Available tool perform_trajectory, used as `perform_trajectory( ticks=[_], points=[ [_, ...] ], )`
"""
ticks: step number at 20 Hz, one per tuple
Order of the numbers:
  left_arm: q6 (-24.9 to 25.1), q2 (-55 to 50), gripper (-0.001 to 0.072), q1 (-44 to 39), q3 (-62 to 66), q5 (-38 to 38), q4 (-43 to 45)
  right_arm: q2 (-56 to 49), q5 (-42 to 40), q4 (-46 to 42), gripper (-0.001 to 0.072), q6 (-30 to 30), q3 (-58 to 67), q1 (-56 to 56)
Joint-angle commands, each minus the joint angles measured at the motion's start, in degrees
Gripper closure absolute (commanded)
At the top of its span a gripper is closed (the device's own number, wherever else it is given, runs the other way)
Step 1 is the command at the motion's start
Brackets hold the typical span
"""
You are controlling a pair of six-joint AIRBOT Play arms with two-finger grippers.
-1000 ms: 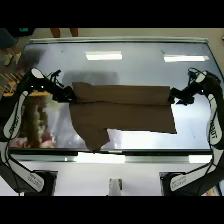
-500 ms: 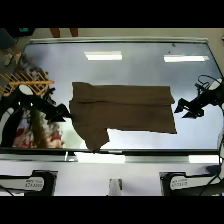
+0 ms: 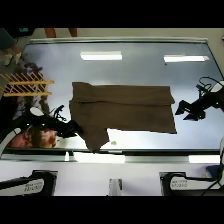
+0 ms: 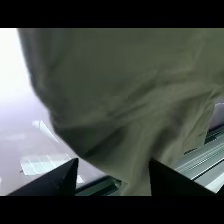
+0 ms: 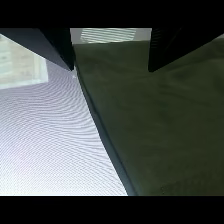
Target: Fold the shirts.
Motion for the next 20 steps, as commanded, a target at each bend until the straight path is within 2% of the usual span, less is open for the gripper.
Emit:
perform_trajectory(
  ticks=[1, 2, 3, 4, 5, 7, 10, 18, 20],
  points=[
    [0.2, 0.1, 0.0179, -3.4, -1.2, 3.9, 0.0, 0.2, 1.6, -2.3, 0.0228, 0.0, -0.4, 0.0],
    [0.2, 0.1, 0.0192, -3.8, -1.2, 4.2, 0.0, 0.3, 1.8, -2.7, 0.0221, -0.4, -1.0, 0.0],
    [0.0, 0.1, 0.0273, -3.8, -1.2, 4.6, 0.0, 0.3, 1.9, -3.1, 0.0207, -0.7, -1.8, -0.1],
    [-0.3, 0.1, 0.0357, -3.6, -1.2, 5.1, 0.0, 0.3, 1.7, -3.4, 0.0160, -0.8, -3.2, -0.1],
    [-0.3, 0.1, 0.0430, -3.6, -1.2, 5.6, 0.0, 0.3, 1.3, -3.4, 0.0155, -0.8, -4.7, -0.1],
    [0.1, 0.2, 0.0669, -3.6, -1.1, 5.7, 0.0, 0.3, -0.3, -3.0, 0.0151, -0.8, -7.4, -0.1],
    [0.3, 0.3, 0.0671, -3.6, -1.0, 5.6, 0.0, 0.0, -3.3, -3.2, 0.0155, -0.2, -9.1, -0.1],
    [0.3, 0.3, 0.0670, -3.6, -0.8, 5.6, 0.0, -5.2, -1.8, 1.5, 0.0174, -0.7, -9.4, 0.0],
    [0.3, 0.3, 0.0671, -3.6, -0.8, 5.6, 0.0, -5.4, -3.0, 2.3, 0.0235, -0.7, -9.4, 0.0]
  ],
)
